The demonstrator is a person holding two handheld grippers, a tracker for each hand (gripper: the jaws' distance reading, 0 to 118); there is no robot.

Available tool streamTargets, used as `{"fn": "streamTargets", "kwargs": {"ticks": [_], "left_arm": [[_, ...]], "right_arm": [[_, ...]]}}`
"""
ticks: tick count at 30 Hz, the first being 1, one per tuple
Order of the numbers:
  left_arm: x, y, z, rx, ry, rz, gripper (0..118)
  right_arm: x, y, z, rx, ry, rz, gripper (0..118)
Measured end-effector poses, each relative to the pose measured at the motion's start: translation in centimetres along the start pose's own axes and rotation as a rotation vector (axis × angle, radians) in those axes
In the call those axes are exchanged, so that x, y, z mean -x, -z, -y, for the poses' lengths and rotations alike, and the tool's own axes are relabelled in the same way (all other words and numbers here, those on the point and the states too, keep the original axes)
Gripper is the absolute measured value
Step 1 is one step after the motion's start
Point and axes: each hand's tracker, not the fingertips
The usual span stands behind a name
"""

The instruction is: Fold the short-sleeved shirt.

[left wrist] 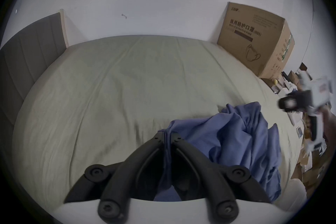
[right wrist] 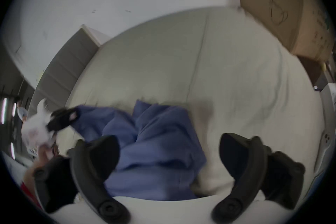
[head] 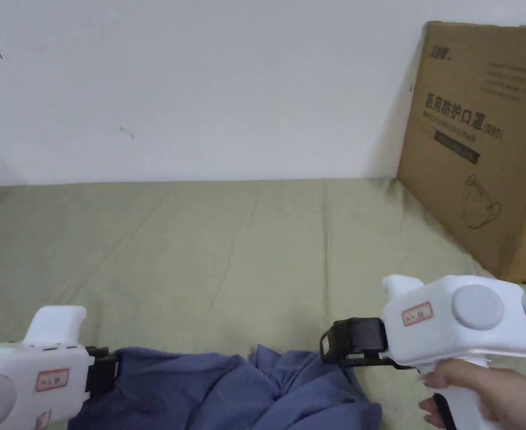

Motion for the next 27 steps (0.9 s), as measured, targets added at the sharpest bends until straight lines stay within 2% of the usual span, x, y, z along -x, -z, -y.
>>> {"fn": "streamTargets", "kwargs": {"ticks": [1, 4, 5, 7, 8, 9, 10, 12, 13, 14, 17, 20, 22, 25, 27], "left_arm": [[0.3, -0.5, 0.1, -0.001, -0.010, 0.004, 4], [1.3, -1.4, 0.9, 0.012, -0.043, 0.010, 4], [1.7, -1.6, 1.1, 0.023, -0.060, 0.011, 4], [2.8, -1.7, 1.8, 0.040, -0.092, 0.011, 4], [3.2, -1.7, 2.0, 0.049, -0.102, 0.010, 4], [3.5, -1.6, 2.2, 0.056, -0.105, 0.009, 4], [3.4, -1.7, 2.6, 0.064, -0.109, 0.007, 4], [3.6, -1.6, 3.0, 0.082, -0.110, -0.001, 4], [3.7, -1.6, 3.2, 0.090, -0.118, -0.002, 4], [3.7, -1.9, 3.4, 0.097, -0.135, 0.002, 4], [3.4, -2.9, 3.7, 0.091, -0.160, -0.003, 4], [3.1, -5.4, 3.2, 0.072, -0.165, -0.008, 4], [3.7, -7.5, 2.1, 0.050, -0.159, -0.024, 4], [3.6, -11.3, -0.1, -0.013, -0.138, -0.049, 4], [3.7, -13.8, -1.8, -0.044, -0.127, -0.051, 4]], "right_arm": [[-0.2, 1.7, -0.7, 0.031, 0.039, -0.007, 110], [-1.6, 5.4, -2.1, 0.128, 0.143, 0.068, 108], [-1.9, 6.9, -2.1, 0.180, 0.166, 0.109, 102], [-2.4, 8.5, -1.6, 0.276, 0.206, 0.155, 82], [-2.1, 8.8, -1.2, 0.286, 0.185, 0.171, 81], [-1.5, 8.4, -1.1, 0.247, 0.112, 0.172, 76], [-0.8, 7.9, -1.1, 0.239, 0.034, 0.163, 57], [-0.4, 6.9, -1.1, 0.257, -0.059, 0.142, 41], [-0.2, 6.0, -1.0, 0.258, -0.058, 0.082, 30], [-0.1, 4.9, -0.7, 0.244, -0.031, 0.087, 4], [-0.8, 1.8, -0.4, 0.186, 0.011, 0.003, 4], [-2.2, -2.7, -0.2, 0.093, 0.079, -0.017, 4], [-3.4, -5.9, -0.5, 0.044, 0.106, 0.003, 4], [-4.5, -11.4, -0.9, -0.033, 0.106, 0.064, 4], [-5.1, -15.1, -1.1, -0.084, 0.111, 0.066, 4]]}}
